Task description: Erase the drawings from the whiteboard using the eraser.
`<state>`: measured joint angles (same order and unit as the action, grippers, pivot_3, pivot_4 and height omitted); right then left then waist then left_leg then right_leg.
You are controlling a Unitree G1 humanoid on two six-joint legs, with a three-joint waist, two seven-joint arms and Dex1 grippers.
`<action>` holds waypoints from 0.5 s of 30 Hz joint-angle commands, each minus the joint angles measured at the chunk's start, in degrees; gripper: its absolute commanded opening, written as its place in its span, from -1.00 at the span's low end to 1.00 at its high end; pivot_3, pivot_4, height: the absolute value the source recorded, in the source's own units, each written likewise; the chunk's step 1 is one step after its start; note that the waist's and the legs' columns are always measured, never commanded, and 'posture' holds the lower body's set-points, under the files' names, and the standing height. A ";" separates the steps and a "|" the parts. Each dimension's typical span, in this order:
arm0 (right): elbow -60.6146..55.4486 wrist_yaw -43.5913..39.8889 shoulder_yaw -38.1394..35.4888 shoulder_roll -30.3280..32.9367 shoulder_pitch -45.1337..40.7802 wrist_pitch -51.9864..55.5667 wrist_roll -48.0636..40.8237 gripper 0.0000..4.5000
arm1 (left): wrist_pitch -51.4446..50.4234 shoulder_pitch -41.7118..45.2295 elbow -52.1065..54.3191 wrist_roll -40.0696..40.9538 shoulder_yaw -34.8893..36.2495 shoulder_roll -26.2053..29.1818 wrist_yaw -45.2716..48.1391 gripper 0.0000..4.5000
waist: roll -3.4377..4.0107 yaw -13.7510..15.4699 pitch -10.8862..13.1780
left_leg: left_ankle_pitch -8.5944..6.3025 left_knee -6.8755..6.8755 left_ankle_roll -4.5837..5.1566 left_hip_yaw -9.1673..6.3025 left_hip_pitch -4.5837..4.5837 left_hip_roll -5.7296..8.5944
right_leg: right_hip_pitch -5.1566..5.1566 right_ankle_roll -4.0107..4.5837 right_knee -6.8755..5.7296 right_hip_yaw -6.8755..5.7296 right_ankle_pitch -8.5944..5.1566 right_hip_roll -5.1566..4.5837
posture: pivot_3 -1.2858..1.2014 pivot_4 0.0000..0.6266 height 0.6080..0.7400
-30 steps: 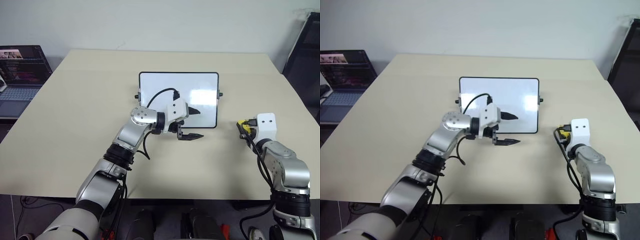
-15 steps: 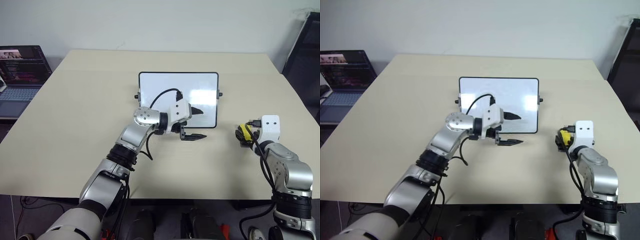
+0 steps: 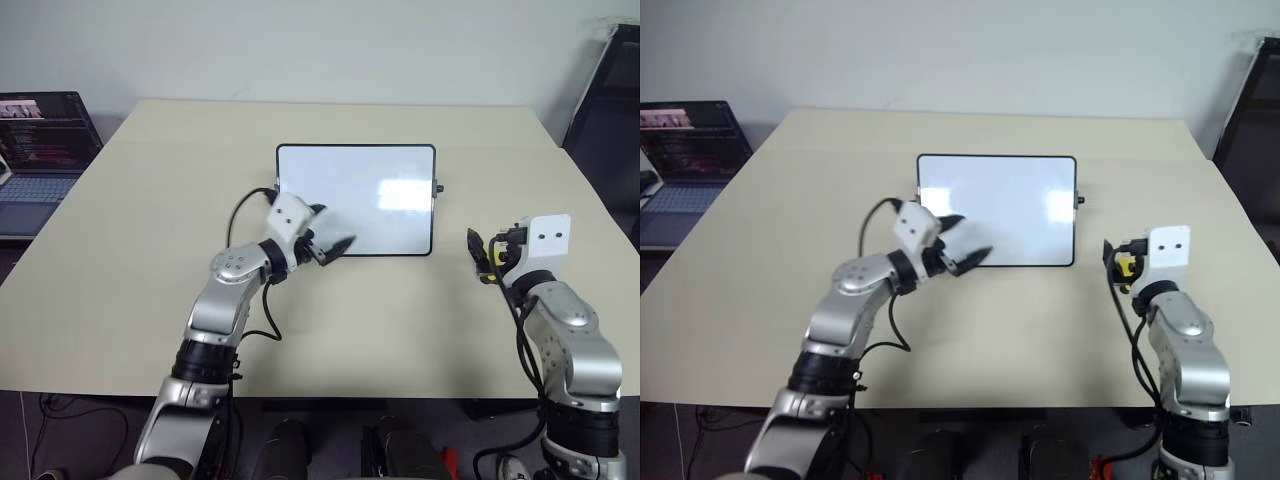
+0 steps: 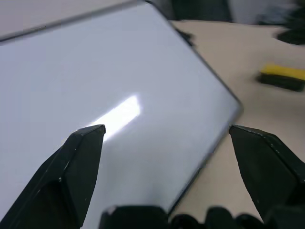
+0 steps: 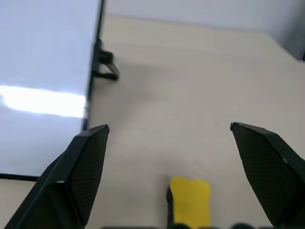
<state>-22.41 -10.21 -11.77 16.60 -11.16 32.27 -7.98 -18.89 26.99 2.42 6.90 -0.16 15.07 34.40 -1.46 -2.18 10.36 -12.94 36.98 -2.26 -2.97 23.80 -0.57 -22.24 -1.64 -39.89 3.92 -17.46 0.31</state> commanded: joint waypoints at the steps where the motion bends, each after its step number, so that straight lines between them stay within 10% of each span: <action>1: -2.30 -1.46 1.16 -2.11 2.50 -10.36 -0.83 0.98 | -2.69 -6.07 10.68 -0.86 5.58 -2.50 -11.24 1.00 | 0.01 0.01 -0.01 | 0.00 -0.01 0.00 0.02 -0.01 0.00 | 0.00 0.00 0.00 0.03 0.00 -0.01 | 0.03 -0.52 1.00; 15: -1.41 -6.15 3.39 -5.02 11.07 -20.59 -4.60 0.98 | 2.22 -25.24 18.64 -9.95 4.66 -6.51 -27.88 1.00 | -0.04 0.52 -0.02 | 0.11 0.03 0.10 0.03 -0.55 0.08 | 0.57 -0.33 0.05 -0.01 -0.09 -0.25 | 0.03 -0.52 1.00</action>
<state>-22.25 -16.76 -7.69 11.20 0.17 13.08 -12.49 -18.15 2.27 18.65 -2.43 5.47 8.67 6.87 -1.51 -1.65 10.35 -12.84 36.96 -2.16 -2.92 22.97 -0.50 -21.36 -2.00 -39.71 3.93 -17.58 0.06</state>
